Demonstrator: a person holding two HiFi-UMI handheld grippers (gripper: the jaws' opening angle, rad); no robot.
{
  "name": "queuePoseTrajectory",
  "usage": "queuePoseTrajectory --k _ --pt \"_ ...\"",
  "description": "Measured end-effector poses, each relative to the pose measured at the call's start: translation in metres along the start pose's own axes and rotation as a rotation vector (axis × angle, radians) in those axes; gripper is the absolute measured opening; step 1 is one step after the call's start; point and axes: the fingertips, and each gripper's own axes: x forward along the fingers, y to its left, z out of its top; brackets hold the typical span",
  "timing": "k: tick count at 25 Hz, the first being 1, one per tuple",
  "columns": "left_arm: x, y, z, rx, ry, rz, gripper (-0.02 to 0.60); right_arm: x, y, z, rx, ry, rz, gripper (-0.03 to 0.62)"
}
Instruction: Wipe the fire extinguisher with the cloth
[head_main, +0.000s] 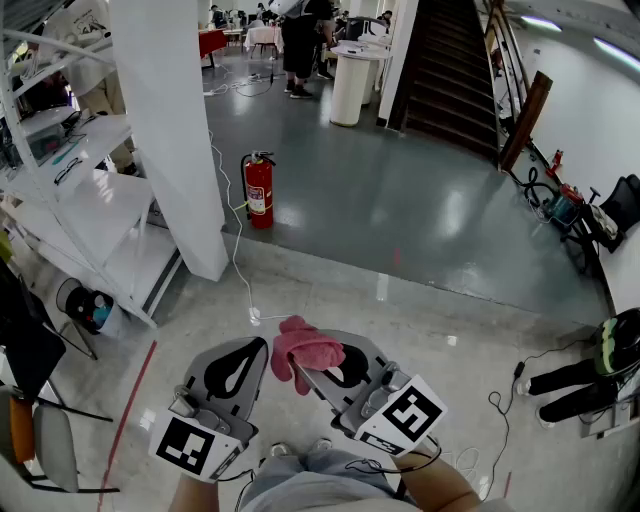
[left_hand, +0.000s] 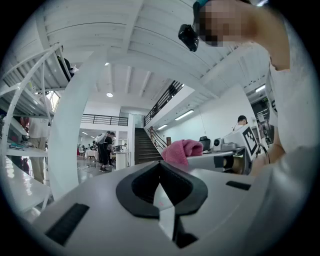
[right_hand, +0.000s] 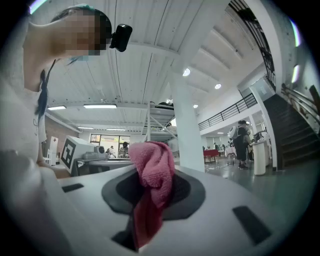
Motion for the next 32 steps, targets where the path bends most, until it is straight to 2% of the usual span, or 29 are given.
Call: queuePoseTrajectory --k 11,16,21,26,29,32 --pt "-0.009 0.019 -0.004 -0.004 0.01 0.009 0.008 0.02 0.005 -0.005 0.0 0.011 0.003 0.086" --pt "-0.013 0.037 -0.007 -0.003 0.006 0.0 0.008 0.034 0.002 -0.009 0.014 0.026 -0.025 0.087" --pt "-0.012 0.065 -0.018 0.002 0.012 -0.017 0.008 0.052 -0.005 -0.013 -0.058 0.045 -0.031 0.084" --pt "0.017 0.097 -0.024 0.01 0.009 -0.021 0.008 0.076 -0.043 -0.018 -0.048 0.038 -0.043 0.084" --pt "0.05 0.127 -0.029 0.025 0.011 -0.009 0.008 0.097 -0.085 -0.021 -0.067 0.022 -0.067 0.084" --pt "0.093 0.157 -0.03 0.03 0.006 0.01 0.008 0.12 -0.137 -0.019 -0.067 0.018 -0.054 0.084"
